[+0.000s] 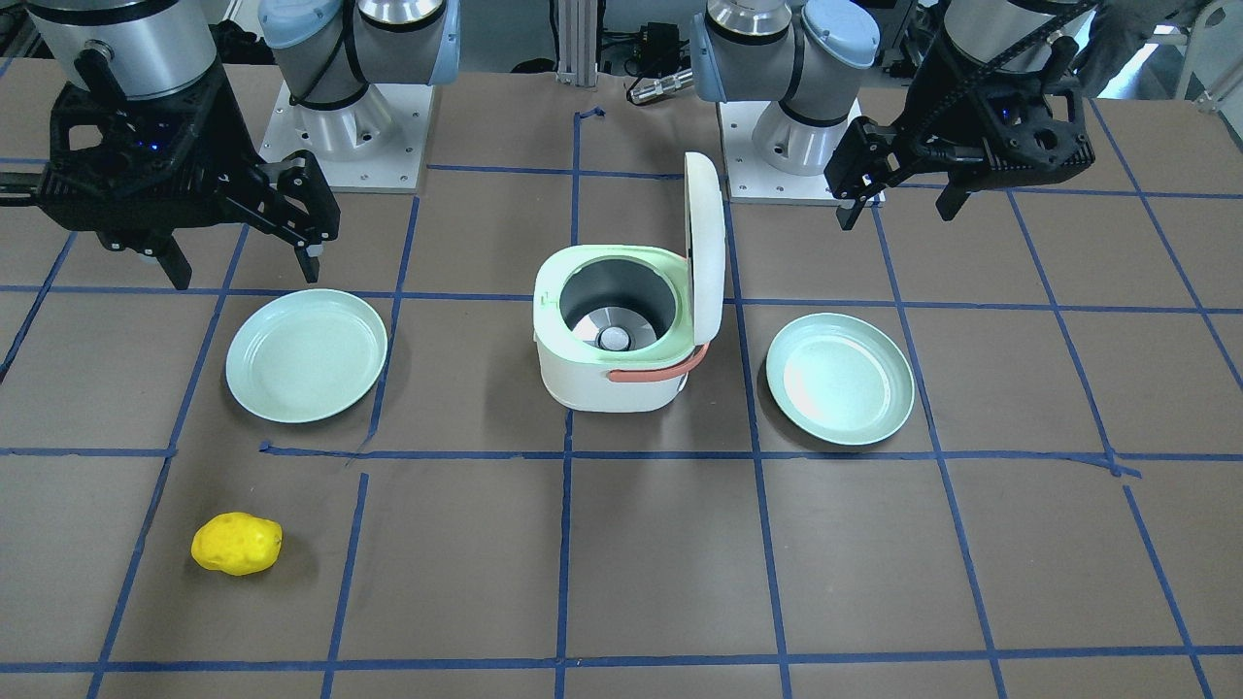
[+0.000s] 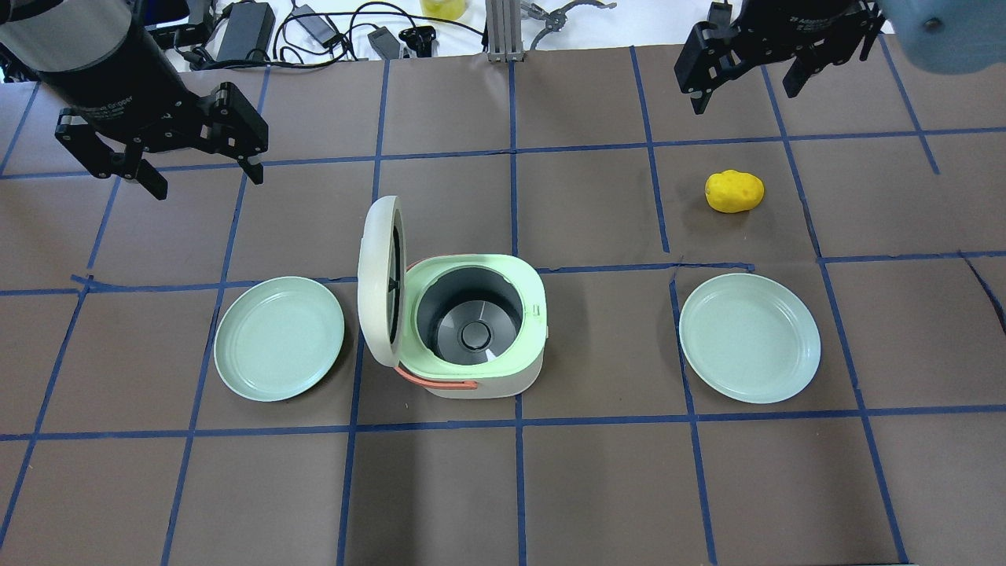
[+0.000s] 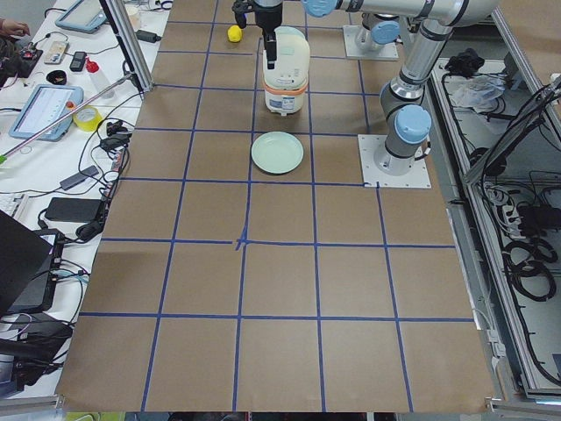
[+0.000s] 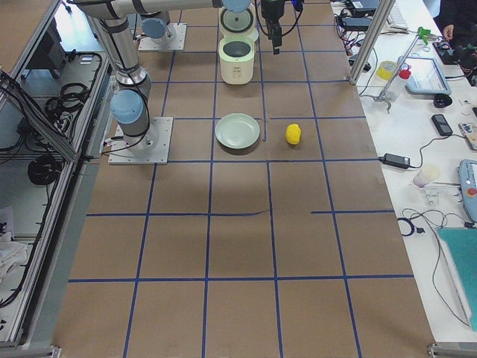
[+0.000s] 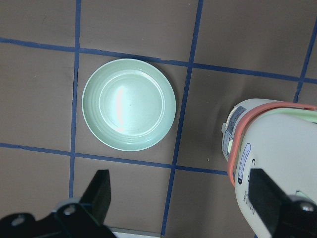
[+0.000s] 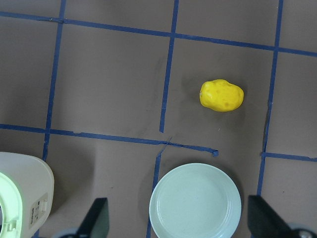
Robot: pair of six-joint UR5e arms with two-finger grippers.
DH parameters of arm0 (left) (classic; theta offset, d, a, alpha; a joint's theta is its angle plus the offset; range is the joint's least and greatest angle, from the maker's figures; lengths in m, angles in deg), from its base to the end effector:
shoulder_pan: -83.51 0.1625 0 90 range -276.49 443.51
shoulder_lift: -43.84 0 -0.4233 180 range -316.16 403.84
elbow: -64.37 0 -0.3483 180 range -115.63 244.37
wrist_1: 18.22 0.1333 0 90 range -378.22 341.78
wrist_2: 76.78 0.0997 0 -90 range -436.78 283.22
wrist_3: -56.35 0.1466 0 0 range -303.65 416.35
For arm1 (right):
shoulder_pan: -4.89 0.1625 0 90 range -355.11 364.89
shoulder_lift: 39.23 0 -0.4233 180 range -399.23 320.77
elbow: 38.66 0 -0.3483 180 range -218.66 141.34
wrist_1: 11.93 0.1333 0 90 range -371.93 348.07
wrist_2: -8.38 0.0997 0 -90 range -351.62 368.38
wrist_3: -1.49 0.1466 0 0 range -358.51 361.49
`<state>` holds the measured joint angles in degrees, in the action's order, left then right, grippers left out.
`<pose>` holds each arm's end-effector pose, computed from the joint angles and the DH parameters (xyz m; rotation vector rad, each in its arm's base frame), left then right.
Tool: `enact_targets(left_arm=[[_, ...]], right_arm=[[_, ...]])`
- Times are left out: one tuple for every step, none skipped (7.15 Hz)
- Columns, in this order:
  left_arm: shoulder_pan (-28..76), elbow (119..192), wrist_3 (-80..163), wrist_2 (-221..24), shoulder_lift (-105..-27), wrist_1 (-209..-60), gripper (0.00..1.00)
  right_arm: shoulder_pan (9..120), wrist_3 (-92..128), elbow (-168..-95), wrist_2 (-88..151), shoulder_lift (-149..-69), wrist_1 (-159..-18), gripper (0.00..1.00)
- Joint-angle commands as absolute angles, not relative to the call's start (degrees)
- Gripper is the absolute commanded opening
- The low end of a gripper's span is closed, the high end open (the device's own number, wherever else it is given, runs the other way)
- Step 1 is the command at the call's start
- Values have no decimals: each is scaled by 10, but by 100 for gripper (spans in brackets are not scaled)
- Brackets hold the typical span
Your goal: Press rice cooker button
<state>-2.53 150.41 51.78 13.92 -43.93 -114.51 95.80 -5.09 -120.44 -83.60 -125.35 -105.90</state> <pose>-0.1016 -0.4373 0.4763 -0.2327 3.1207 0.0026 0.1361 -0.4937 0.4806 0.1981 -3.0857 0.2217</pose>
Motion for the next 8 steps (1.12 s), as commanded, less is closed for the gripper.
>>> enact_targets(left_arm=[[-24, 1504, 518, 139, -440, -1146, 100], [-25, 1504, 518, 139, -440, -1145, 100], [-25, 1504, 518, 139, -439, -1145, 100], [-25, 1504, 518, 139, -439, -1145, 100], [-25, 1504, 518, 139, -439, -1146, 100], [-25, 1504, 518, 139, -440, -1146, 100], [-25, 1504, 518, 139, -439, -1146, 100], [-25, 1504, 518, 139, -440, -1145, 100]], right_arm=[[953, -55, -1203, -835, -1254, -1060, 100], [952, -55, -1203, -820, -1253, -1061, 99], [948, -47, -1203, -798, -1253, -1063, 99], [943, -45, -1202, -793, -1254, -1066, 99], [942, -39, -1195, -792, -1254, -1068, 99], [942, -14, -1194, -793, -1254, -1066, 100], [942, -14, -1195, -798, -1254, -1063, 100], [942, -14, -1195, -799, -1254, -1063, 100]])
